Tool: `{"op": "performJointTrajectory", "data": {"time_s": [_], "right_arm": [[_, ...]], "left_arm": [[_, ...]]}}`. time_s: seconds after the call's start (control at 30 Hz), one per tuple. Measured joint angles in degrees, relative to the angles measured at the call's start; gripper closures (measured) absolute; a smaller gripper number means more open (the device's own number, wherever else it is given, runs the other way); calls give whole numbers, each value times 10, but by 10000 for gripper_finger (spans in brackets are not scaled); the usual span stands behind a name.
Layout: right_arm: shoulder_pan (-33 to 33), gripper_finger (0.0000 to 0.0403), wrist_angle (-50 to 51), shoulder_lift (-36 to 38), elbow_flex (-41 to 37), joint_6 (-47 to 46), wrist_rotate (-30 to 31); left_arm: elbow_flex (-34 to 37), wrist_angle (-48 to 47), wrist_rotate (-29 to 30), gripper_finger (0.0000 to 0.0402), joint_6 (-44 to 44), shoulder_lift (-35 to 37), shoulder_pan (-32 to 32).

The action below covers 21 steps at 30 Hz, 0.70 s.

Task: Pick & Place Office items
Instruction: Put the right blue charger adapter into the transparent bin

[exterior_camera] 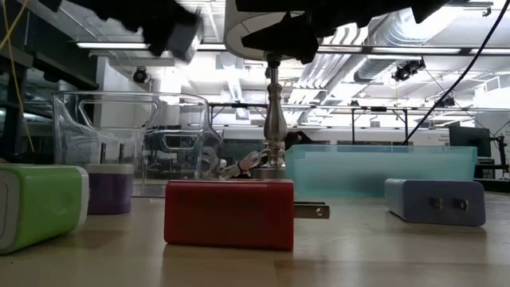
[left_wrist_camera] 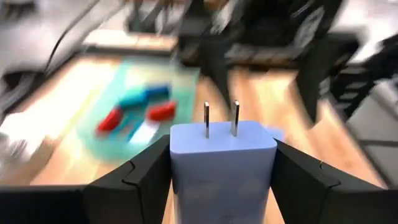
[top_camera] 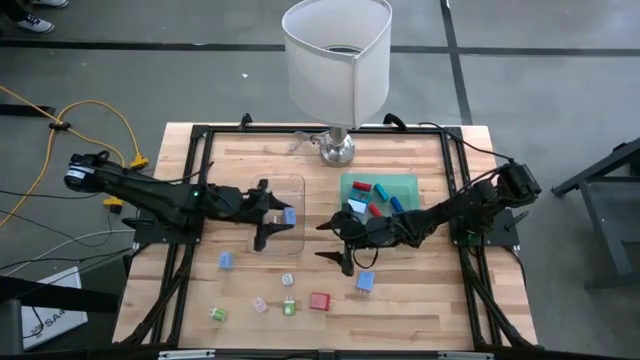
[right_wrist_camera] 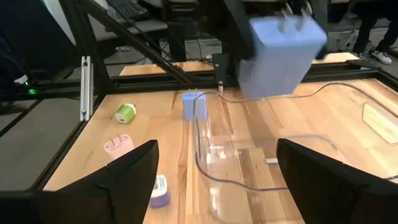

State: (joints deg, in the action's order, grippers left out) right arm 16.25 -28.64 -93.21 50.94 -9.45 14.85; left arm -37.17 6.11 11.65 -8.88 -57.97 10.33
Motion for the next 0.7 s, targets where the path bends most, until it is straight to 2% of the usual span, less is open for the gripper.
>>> {"op": "performJointTrajectory", "data": {"time_s": [0.2, 0.43, 0.7], "right_arm": [[4, 90, 19, 0, 0, 0, 0], [5, 90, 32, 0, -1, -27, 0], [5, 90, 85, 0, -1, -33, 0]], "left_arm": [[0, -124, 59, 184, -81, 6, -7], [0, -189, 61, 183, -131, -28, -51], [-2, -192, -45, 183, -131, -78, -130]]}}
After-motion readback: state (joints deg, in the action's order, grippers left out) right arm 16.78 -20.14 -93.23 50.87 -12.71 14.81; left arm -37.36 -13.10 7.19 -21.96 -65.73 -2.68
